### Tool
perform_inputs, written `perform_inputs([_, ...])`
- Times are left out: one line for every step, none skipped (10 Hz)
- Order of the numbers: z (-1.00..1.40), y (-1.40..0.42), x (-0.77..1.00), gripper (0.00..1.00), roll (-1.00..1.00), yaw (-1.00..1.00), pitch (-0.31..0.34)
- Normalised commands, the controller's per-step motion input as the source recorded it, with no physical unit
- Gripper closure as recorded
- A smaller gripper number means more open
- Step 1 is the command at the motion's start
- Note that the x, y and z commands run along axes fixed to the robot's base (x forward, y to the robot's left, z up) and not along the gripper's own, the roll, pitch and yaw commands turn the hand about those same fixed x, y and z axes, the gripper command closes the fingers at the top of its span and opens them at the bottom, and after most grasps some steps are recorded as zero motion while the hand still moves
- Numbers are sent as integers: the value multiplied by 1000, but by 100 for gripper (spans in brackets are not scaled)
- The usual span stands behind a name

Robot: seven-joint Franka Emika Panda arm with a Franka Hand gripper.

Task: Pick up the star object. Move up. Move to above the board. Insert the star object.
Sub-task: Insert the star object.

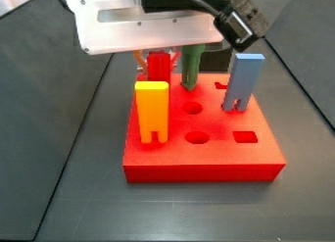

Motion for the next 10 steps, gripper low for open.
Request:
perform_inputs([-514,-249,-226,100,143,-289,-151])
perform_inputs([-557,-243,-237,100,149,-317,-160])
perform_inputs([-620,-137,-223,100,230,-214,-144])
perform_inputs([-729,-9,0,100,270,0,-94])
perform_inputs([-743,54,0,100,283,0,-67])
perform_inputs([-660,123,0,100,274,114,-27])
perform_inputs([-543,106,11,100,187,140,-11])
perform_inputs([-417,83,154,100,84,91,0])
perform_inputs([-423,14,320,100,57,0,0])
perform_inputs([-460,20,323,100,76,0,0])
